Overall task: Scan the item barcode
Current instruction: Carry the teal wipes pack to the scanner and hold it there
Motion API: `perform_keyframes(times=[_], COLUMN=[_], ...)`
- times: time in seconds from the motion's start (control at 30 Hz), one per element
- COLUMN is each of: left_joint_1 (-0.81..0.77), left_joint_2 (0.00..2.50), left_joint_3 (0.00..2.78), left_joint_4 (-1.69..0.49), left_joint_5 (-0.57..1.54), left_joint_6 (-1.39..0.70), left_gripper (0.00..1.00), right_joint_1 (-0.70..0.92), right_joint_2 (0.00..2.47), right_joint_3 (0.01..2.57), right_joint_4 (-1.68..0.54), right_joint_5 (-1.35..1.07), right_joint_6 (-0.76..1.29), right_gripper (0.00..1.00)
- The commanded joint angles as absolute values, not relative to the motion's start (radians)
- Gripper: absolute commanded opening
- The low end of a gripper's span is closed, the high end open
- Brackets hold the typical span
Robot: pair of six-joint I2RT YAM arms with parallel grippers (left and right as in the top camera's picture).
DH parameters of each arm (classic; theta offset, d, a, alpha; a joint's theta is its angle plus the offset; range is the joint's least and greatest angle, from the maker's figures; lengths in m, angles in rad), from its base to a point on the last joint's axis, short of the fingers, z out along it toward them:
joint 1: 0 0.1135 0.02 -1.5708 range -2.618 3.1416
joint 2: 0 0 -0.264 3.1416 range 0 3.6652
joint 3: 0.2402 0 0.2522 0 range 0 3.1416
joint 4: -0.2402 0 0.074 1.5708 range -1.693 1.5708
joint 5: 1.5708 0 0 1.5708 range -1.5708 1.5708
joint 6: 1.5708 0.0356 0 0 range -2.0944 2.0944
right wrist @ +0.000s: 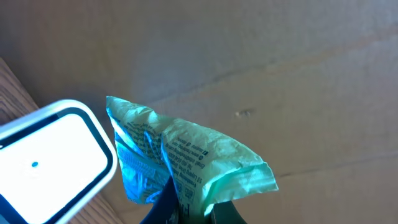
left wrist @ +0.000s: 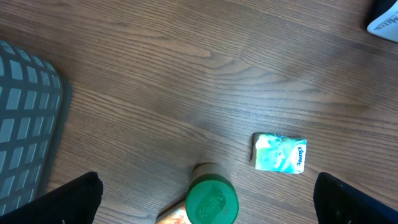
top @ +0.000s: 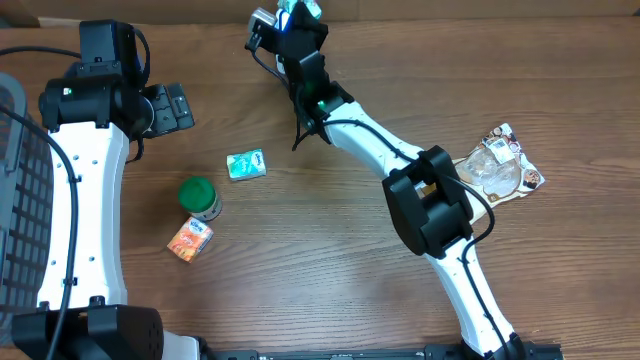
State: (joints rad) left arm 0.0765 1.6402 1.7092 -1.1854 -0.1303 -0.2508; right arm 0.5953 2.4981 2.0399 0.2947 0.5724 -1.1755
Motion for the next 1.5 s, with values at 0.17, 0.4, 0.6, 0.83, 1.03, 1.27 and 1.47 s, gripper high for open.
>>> perform_keyframes(times=[0.17, 0.4, 0.6, 0.83, 1.03, 1.27, 1.47], left_joint_1=[0.076, 0.076, 0.076, 0.076, 0.076, 0.076, 0.076], left_joint_2=[1.628, 1.628, 1.628, 1.628, 1.628, 1.628, 1.628], left_joint_3=[1.731, 1.731, 1.731, 1.731, 1.731, 1.731, 1.731], left_joint_4=[-1.185, -1.185, -1.185, -1.185, -1.185, -1.185, -1.185], left_joint_5=[-0.122, -0.122, -0.122, -0.122, -0.122, -0.122, -0.122], left_joint_6=[-0.232, -0.232, -0.232, -0.232, -0.232, -0.232, -0.232], left_gripper=[1.0, 1.0, 1.0, 1.0, 1.0, 1.0, 1.0], right_joint_1=[0.593, 0.592, 0.593, 0.592, 0.587, 0.584, 0.53], right_joint_2=[2.529, 2.529, 2.529, 2.469, 2.314, 2.057, 1.84], right_joint_3=[2.054, 2.054, 2.055, 2.055, 2.055, 2.055, 2.055], right_joint_4=[0.315, 0.334, 0.401, 0.339, 0.206, -0.154, -0.574], right_joint_5=[0.56, 0.579, 0.594, 0.6, 0.591, 0.461, 0.215], right_joint_6=[-1.176, -1.176, -1.18, -1.164, -0.932, -0.518, -0.034], right_gripper=[0.04, 0.04, 0.04, 0.04, 0.04, 0.04, 0.04])
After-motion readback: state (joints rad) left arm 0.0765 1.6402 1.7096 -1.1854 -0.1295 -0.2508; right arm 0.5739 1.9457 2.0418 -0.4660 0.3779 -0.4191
